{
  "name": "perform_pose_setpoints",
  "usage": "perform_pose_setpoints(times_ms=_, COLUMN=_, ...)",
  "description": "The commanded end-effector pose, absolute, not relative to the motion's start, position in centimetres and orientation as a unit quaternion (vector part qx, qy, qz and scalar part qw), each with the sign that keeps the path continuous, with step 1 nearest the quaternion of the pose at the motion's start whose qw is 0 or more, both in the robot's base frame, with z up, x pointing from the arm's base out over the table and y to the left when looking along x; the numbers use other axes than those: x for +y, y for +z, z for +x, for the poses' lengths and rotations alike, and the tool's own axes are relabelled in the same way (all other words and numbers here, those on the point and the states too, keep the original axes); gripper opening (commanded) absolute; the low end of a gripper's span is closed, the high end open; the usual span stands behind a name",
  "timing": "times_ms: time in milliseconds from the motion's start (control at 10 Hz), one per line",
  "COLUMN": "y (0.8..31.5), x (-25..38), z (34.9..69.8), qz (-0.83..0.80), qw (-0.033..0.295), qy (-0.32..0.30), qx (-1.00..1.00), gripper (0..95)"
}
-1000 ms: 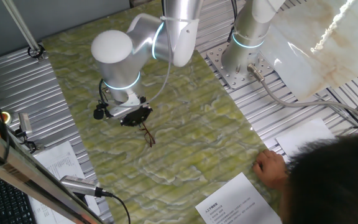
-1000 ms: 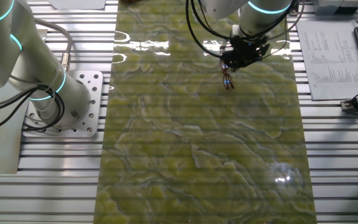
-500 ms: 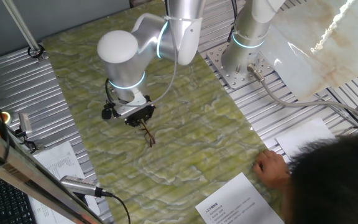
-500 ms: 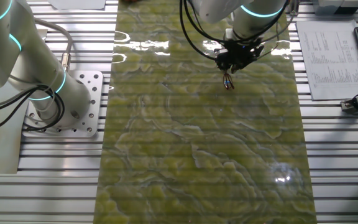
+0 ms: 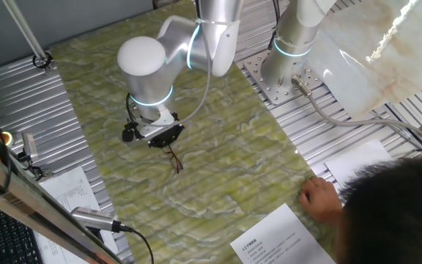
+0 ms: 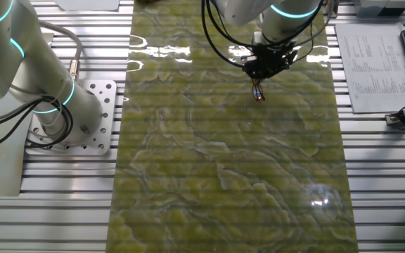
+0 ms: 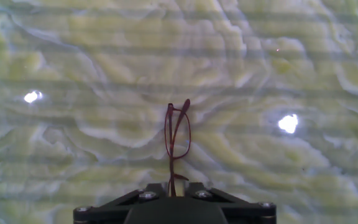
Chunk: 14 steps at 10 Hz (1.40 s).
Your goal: Unfold the leg of the glasses (with one hand)
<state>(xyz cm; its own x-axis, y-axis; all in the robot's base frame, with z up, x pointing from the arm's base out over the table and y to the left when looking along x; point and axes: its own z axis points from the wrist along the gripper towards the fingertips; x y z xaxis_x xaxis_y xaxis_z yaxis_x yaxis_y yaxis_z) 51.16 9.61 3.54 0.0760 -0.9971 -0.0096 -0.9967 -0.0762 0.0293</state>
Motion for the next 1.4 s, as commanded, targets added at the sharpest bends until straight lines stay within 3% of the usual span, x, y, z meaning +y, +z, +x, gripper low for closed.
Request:
perform_pose_setpoints(times_ms=100, y=3.48, x=9.55, z=51.19, qz=0.732, qw=0.005, qy=-0.011, qx=-0.681, gripper=0.0)
perform_pose_setpoints(times_ms=200, y=3.48, x=9.56, z=51.21, qz=0.735, qw=0.007, qy=-0.009, qx=-0.678, gripper=19.0)
perform_pose_setpoints(times_ms=1400, y=3.21, x=9.54, z=51.11, qz=0.751, qw=0.006, qy=-0.005, qx=-0.661, gripper=19.0)
